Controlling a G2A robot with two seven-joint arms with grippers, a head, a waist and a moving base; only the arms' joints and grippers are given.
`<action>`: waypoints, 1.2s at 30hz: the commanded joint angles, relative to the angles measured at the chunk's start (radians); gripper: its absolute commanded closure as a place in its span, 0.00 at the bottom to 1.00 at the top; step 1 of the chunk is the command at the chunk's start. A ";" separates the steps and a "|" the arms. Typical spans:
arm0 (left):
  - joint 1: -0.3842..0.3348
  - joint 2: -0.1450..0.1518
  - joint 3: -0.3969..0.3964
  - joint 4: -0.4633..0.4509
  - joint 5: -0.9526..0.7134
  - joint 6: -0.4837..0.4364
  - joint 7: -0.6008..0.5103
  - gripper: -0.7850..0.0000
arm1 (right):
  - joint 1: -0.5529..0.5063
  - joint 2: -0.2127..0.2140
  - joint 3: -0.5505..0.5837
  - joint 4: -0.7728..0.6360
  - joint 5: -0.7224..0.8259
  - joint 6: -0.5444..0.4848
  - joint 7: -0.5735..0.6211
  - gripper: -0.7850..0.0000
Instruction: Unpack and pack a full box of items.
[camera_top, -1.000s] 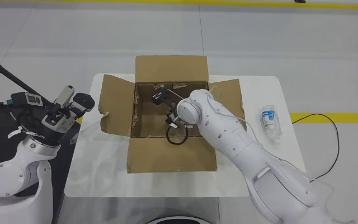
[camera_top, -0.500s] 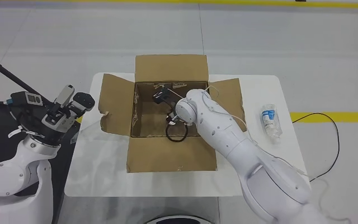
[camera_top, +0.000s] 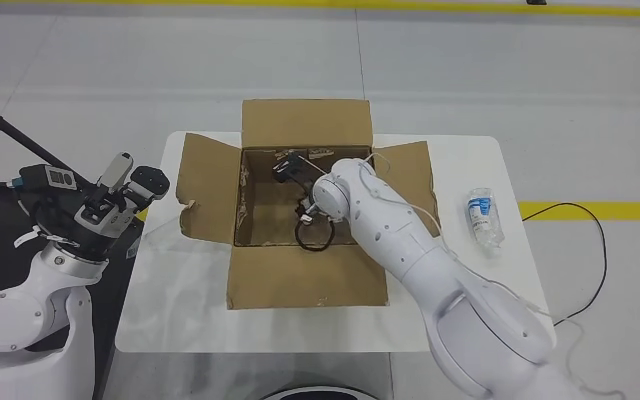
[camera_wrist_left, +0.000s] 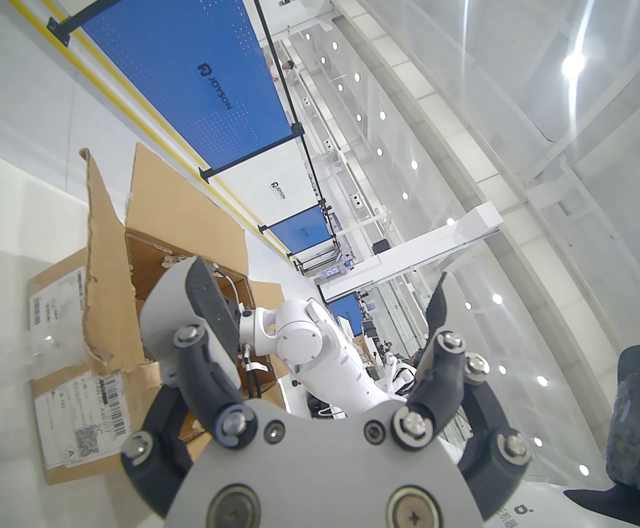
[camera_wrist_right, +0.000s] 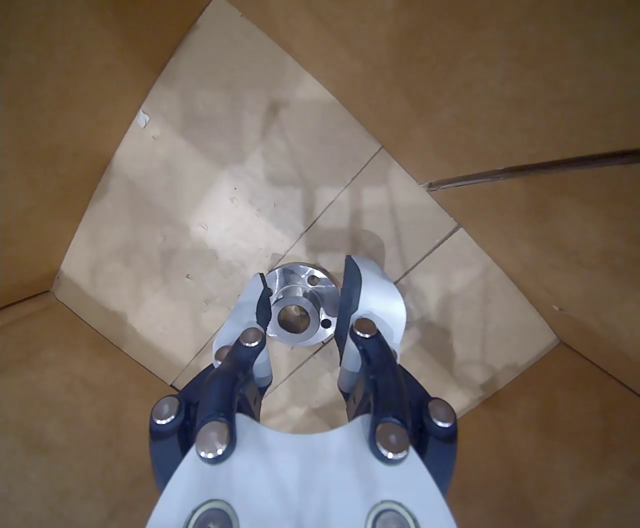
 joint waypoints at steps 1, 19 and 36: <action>0.000 0.000 0.000 0.000 0.000 0.000 0.000 0.00 | -0.002 -0.002 0.001 0.003 -0.003 -0.004 0.007 0.56; 0.000 0.000 0.000 0.000 0.000 0.000 0.000 0.00 | -0.010 -0.012 0.017 0.027 -0.037 -0.032 0.034 0.65; 0.000 0.000 0.000 0.000 0.000 0.000 0.000 0.00 | 0.008 0.005 0.098 0.006 0.001 -0.089 0.000 1.00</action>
